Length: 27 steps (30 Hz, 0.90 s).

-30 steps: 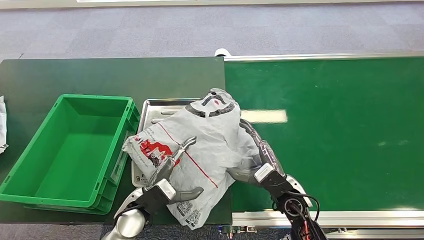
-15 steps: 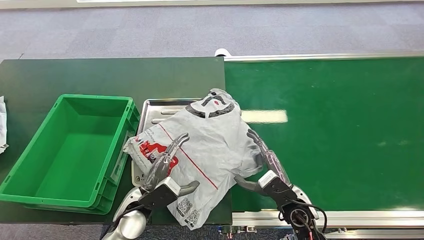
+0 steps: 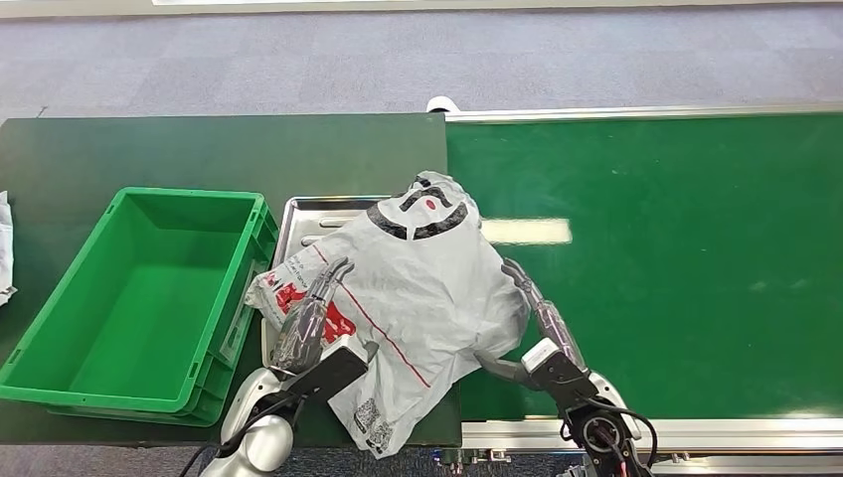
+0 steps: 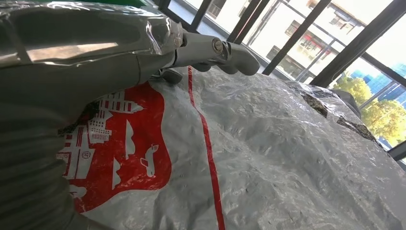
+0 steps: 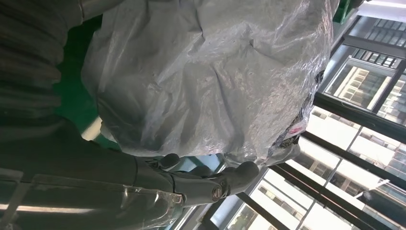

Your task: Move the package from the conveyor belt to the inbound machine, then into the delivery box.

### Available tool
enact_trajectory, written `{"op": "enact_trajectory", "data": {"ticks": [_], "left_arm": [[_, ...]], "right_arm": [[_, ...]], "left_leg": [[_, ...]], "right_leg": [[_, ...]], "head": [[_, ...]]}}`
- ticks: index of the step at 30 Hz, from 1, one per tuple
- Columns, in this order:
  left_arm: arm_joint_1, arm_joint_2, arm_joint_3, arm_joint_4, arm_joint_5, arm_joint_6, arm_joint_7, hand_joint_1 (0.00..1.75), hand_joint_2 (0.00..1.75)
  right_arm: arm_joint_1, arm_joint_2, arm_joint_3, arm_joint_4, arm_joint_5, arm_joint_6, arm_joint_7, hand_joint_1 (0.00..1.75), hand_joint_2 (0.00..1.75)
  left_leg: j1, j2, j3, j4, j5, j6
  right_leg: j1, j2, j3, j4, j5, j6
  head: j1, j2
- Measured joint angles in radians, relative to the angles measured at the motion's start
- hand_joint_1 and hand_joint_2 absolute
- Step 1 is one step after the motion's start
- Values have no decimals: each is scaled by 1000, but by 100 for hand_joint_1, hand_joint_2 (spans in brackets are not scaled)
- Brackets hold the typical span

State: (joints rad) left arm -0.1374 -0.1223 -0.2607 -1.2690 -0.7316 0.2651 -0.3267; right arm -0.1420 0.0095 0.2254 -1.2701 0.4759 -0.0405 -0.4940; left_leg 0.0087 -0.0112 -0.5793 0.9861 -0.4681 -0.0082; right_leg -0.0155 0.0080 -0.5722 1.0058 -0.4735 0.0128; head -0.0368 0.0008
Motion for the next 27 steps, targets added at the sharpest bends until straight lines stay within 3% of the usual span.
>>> {"op": "enact_trajectory", "data": {"ticks": [3,5,7,9,13,22,27], "left_arm": [[-4,-2,3,10,-2,-8,6,8,175],[-6,-4,5,16,-2,-14,10,39,175],[-7,-6,8,22,-5,-18,16,103,175],[-9,-8,10,28,-11,-23,24,146,175],[-17,-9,14,40,-32,-25,45,165,175],[-29,-11,18,60,-58,-24,60,165,175],[-30,-14,23,65,-64,27,41,173,175]], "right_arm": [[-5,0,-2,5,-1,-1,0,0,175],[-6,0,-3,7,-2,-1,0,0,175],[-8,0,-3,8,-2,-3,0,0,175],[-10,1,-4,11,-1,-5,0,0,175],[-15,3,-4,17,3,-10,2,0,175],[-24,4,-4,31,3,-11,3,0,175],[-24,4,-4,35,4,-11,3,0,175]], "left_leg": [[0,0,0,0,0,0],[0,0,0,0,0,0],[0,0,0,0,0,0],[0,0,0,0,0,0],[0,0,0,0,0,0],[0,0,0,0,0,0],[0,0,0,0,0,0]], "right_leg": [[0,0,0,0,0,0],[0,0,0,0,0,0],[0,0,0,0,0,0],[0,0,0,0,0,0],[0,0,0,0,0,0],[0,0,0,0,0,0],[0,0,0,0,0,0]], "head": [[0,0],[0,0],[0,0],[0,0],[0,0],[0,0],[0,0]]}}
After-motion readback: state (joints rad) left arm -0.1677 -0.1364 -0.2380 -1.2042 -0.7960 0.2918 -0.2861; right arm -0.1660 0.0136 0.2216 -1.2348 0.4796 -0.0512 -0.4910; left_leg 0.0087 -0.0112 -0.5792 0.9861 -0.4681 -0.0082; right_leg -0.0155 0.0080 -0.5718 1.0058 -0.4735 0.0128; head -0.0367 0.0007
